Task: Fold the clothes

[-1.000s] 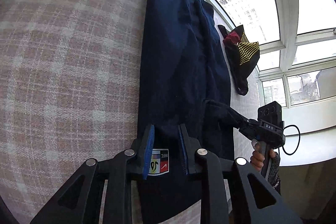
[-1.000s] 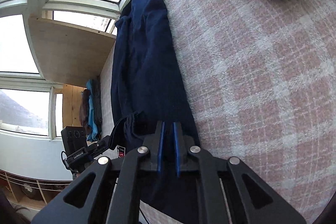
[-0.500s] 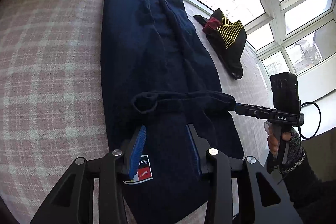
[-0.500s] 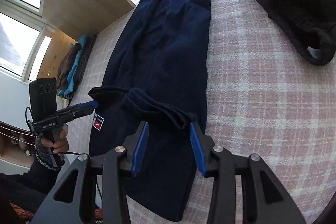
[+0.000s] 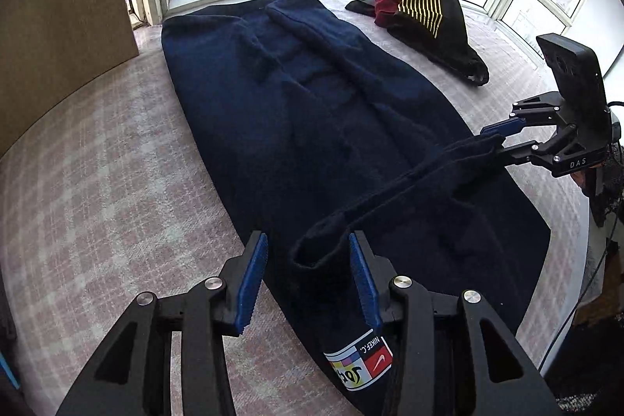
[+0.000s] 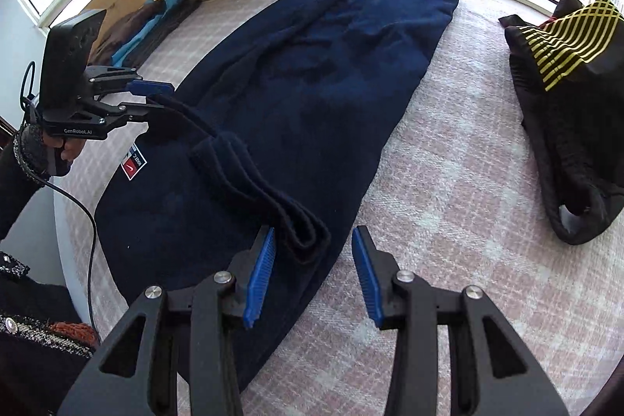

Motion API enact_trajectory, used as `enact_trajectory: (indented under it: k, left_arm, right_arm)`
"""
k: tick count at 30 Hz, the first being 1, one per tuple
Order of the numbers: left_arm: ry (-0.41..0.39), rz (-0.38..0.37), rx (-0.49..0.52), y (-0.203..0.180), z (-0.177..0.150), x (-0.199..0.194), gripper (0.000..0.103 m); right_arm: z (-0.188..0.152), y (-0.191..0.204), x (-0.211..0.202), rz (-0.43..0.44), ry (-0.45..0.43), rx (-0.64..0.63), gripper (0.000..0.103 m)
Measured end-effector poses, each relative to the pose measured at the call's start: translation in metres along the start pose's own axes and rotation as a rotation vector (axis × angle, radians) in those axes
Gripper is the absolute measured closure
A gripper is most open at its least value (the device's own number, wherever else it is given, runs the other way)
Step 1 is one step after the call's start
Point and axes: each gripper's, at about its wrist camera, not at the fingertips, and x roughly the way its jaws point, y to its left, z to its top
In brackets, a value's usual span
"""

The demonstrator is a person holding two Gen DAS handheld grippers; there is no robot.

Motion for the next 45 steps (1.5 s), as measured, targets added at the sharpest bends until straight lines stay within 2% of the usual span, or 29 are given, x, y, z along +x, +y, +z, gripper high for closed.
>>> enact_trajectory:
  k: [1, 2, 3, 5, 9, 12, 13, 14, 16, 17, 18, 19, 22, 24, 26, 28, 30, 33, 35, 36, 38, 39, 41, 45]
  left_arm:
    - [0.002, -0.008, -0.002, 0.001, 0.001, 0.002, 0.070]
    - [0.004, -0.017, -0.004, 0.002, 0.002, 0.005, 0.088]
    - [0.001, -0.026, -0.002, 0.003, 0.002, 0.004, 0.098]
    - [-0.010, -0.038, -0.014, 0.004, 0.000, -0.001, 0.098]
    - [-0.053, -0.030, -0.060, 0.010, -0.004, -0.017, 0.098]
    - [-0.036, -0.027, -0.114, 0.020, -0.006, -0.008, 0.097]
    - [-0.013, -0.032, -0.127, 0.022, -0.007, 0.000, 0.096]
    - [-0.004, -0.028, -0.125, 0.022, -0.006, 0.003, 0.094]
    - [0.010, -0.019, -0.121, 0.021, -0.006, 0.008, 0.090]
    - [-0.009, -0.012, -0.122, 0.022, -0.005, 0.001, 0.084]
    - [-0.030, -0.003, -0.124, 0.022, -0.004, -0.006, 0.075]
    - [-0.063, 0.008, -0.134, 0.024, -0.004, -0.016, 0.073]
    - [-0.128, 0.012, -0.150, 0.024, -0.007, -0.043, 0.072]
    - [-0.147, -0.067, -0.121, 0.013, -0.011, -0.049, 0.072]
    - [-0.120, -0.141, -0.084, 0.000, -0.015, -0.040, 0.072]
    - [-0.070, -0.153, -0.079, -0.004, -0.017, -0.020, 0.072]
    - [-0.022, -0.131, -0.079, -0.005, -0.020, 0.000, 0.072]
    - [-0.021, -0.092, -0.073, 0.001, -0.028, 0.002, 0.076]
    - [-0.021, -0.038, -0.031, -0.003, -0.034, -0.016, 0.076]
    - [-0.022, -0.015, -0.004, -0.006, -0.038, -0.025, 0.075]
    - [-0.041, -0.010, 0.111, -0.029, -0.052, -0.047, 0.070]
    - [-0.043, -0.010, 0.169, -0.043, -0.060, -0.055, 0.067]
    - [-0.036, -0.019, 0.278, -0.070, -0.076, -0.064, 0.063]
    - [0.035, -0.036, 0.410, -0.105, -0.101, -0.049, 0.061]
  right_arm:
    - [0.002, 0.001, 0.004, 0.000, 0.005, -0.008, 0.063]
    - [0.005, 0.001, 0.008, -0.001, 0.011, -0.016, 0.065]
    - [0.006, 0.001, 0.009, -0.001, 0.010, -0.023, 0.076]
    - [0.009, 0.003, 0.006, -0.018, 0.000, -0.043, 0.092]
    - [0.015, 0.004, -0.006, 0.010, -0.015, -0.042, 0.093]
    - [0.020, -0.008, 0.008, -0.037, 0.019, -0.003, 0.093]
    - [0.020, -0.013, 0.019, -0.067, 0.068, 0.013, 0.093]
    - [0.020, -0.014, 0.023, -0.074, 0.080, 0.019, 0.091]
    - [0.024, -0.012, 0.010, -0.086, 0.079, 0.032, 0.089]
    - [0.027, -0.010, 0.000, -0.098, 0.081, 0.037, 0.089]
    - [0.028, -0.008, -0.013, -0.116, 0.058, 0.038, 0.088]
    - [0.029, -0.006, -0.027, -0.133, 0.029, 0.044, 0.088]
    - [0.033, 0.007, -0.063, -0.121, -0.062, 0.046, 0.088]
    - [0.035, 0.025, -0.071, -0.083, -0.105, -0.002, 0.088]
    - [0.040, 0.042, -0.060, -0.080, -0.090, -0.057, 0.088]
    - [0.046, 0.049, -0.040, -0.067, -0.040, -0.074, 0.088]
    - [0.046, 0.045, -0.020, -0.085, 0.028, -0.075, 0.089]
    - [0.045, 0.035, -0.038, -0.123, 0.001, -0.076, 0.086]
    - [0.044, 0.029, -0.060, -0.173, 0.016, -0.034, 0.086]
    - [0.041, 0.034, -0.074, -0.190, 0.008, -0.052, 0.086]
    - [0.032, 0.056, -0.099, -0.156, -0.002, -0.122, 0.081]
    - [0.025, 0.069, -0.108, -0.133, 0.003, -0.162, 0.072]
    - [0.006, 0.098, -0.117, -0.112, 0.028, -0.261, 0.061]
    - [-0.015, 0.128, -0.119, -0.066, 0.079, -0.385, 0.061]
